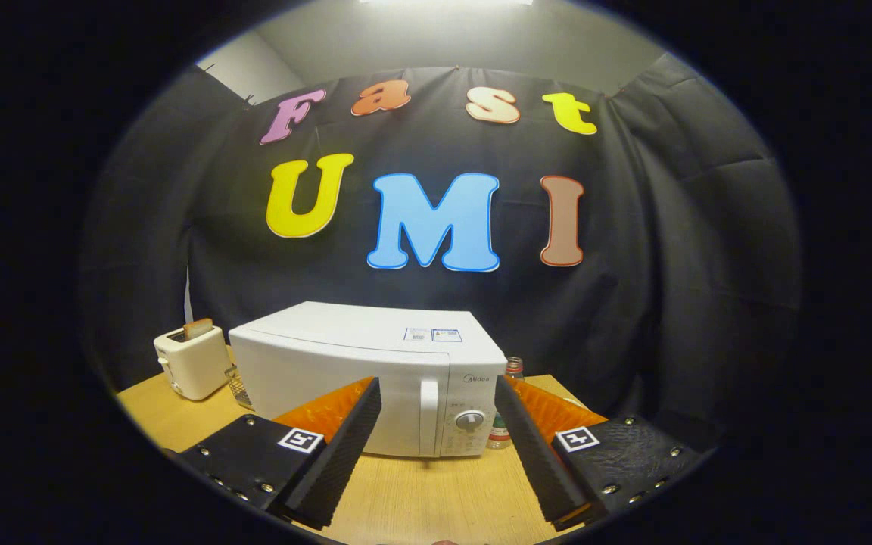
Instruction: Open the microwave, put the food inside, and close the microwave door.
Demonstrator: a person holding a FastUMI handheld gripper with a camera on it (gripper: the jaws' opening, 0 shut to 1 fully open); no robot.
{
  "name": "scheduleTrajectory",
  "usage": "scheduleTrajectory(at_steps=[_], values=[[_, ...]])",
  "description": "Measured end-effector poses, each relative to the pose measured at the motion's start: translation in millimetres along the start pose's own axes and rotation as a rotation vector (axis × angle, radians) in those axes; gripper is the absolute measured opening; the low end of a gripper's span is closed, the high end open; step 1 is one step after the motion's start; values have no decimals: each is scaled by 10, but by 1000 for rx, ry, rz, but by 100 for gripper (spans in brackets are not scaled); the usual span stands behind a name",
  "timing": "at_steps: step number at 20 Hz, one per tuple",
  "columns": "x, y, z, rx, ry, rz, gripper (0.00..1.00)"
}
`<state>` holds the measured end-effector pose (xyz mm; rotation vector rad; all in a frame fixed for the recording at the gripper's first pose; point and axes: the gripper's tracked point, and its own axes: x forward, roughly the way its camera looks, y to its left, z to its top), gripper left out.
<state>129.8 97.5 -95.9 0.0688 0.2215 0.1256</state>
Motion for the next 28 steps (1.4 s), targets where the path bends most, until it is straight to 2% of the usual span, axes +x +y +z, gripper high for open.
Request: scheduleTrajectory(at_steps=[8, 15, 17, 18, 20, 21, 22, 23, 26, 27, 28], values=[[665, 27, -470, -26, 111, 80, 96], [1037, 186, -917, 27, 234, 130, 93], [1105, 236, -1030, 47, 271, 141, 82], [1143, 220, -1097, 52, 290, 131, 81], [1174, 236, -1144, 71, 310, 135, 71], [1194, 215, -1156, 72, 312, 124, 72], [1213, 195, -1155, 71, 307, 115, 57], [1229, 188, -1151, 75, 304, 109, 47], [1237, 208, -1183, 73, 338, 120, 44], [1369, 216, -1241, 67, 328, 126, 37], [1262, 225, -1206, 51, 340, 128, 29]])
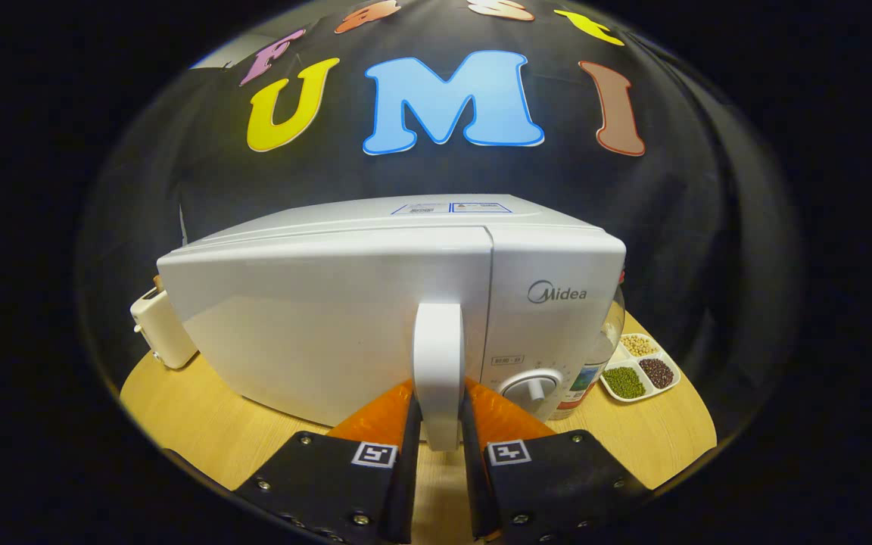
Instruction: Open the microwave, put the food inside, and close the microwave door.
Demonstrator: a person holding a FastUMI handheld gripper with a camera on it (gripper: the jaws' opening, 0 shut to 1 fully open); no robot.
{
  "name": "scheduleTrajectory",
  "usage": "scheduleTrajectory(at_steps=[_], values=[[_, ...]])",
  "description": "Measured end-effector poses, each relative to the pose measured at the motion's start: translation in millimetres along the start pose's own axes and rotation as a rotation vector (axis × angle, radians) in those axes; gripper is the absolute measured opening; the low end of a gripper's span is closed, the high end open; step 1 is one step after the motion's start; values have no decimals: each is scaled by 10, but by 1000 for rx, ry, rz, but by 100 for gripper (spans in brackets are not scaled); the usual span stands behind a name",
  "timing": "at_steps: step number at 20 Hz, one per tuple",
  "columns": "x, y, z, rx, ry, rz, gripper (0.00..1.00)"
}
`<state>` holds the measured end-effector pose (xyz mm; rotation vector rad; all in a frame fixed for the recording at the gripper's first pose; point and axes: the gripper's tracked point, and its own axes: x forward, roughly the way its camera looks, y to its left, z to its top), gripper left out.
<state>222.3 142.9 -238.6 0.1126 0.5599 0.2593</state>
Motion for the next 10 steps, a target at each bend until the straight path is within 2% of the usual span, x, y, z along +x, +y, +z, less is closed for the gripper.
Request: scheduleTrajectory(at_steps=[1, 5, 10], values=[[-27, 6, 27, -3, 4, 3, 29], [-30, 21, 14, -27, 16, 13, 7], [-124, 44, -42, -94, 47, 48, 7]])
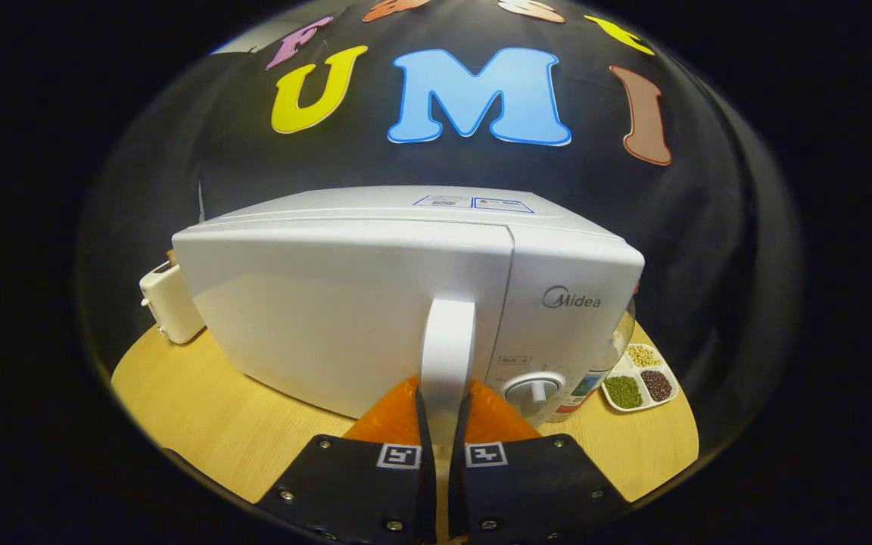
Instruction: Open the microwave, put the food inside, and close the microwave door.
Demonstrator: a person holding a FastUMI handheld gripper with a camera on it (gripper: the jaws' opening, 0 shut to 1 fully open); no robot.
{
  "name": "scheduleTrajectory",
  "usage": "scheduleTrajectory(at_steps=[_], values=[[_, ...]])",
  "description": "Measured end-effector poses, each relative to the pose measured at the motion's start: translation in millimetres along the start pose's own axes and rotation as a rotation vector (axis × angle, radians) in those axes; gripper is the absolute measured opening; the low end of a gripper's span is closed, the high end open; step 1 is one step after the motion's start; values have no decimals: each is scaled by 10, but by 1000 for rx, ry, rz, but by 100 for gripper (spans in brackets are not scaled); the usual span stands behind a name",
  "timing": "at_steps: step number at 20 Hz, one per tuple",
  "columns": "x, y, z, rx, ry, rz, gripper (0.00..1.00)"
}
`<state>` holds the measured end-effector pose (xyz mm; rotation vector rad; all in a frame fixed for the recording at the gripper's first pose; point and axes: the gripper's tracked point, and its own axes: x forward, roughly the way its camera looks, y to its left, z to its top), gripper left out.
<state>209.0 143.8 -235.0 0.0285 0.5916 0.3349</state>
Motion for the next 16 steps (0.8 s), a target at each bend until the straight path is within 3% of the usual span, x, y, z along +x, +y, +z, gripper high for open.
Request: scheduleTrajectory(at_steps=[2, 11, 16], values=[[-147, 61, -62, -42, -16, 14, 7], [-695, 382, -357, -17, 92, 58, 7], [-944, 594, -487, 0, 124, 43, 7]])
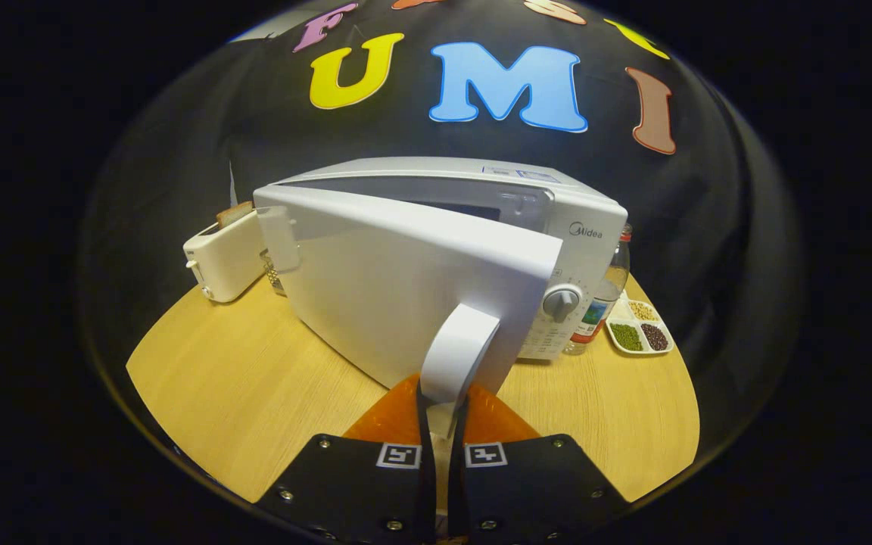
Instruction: Open the microwave, put the food inside, and close the microwave door.
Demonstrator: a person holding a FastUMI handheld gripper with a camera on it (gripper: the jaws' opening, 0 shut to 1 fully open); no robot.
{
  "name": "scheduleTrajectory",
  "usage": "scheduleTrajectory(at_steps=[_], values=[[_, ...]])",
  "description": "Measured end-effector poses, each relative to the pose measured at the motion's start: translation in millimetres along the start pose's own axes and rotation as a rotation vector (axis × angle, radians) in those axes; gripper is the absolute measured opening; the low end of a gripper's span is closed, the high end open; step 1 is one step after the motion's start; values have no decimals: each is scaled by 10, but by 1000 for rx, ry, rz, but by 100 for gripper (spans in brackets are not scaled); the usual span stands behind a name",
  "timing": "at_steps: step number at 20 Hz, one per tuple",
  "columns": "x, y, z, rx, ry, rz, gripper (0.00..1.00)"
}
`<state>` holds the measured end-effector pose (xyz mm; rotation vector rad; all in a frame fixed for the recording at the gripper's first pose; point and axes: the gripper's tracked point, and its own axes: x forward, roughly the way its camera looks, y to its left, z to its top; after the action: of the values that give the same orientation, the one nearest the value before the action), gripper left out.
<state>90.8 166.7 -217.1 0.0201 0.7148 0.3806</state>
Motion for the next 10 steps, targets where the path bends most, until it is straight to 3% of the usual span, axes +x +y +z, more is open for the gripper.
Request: scheduleTrajectory(at_steps=[10], values=[[-414, 599, -287, 48, -13, -35, 18]])
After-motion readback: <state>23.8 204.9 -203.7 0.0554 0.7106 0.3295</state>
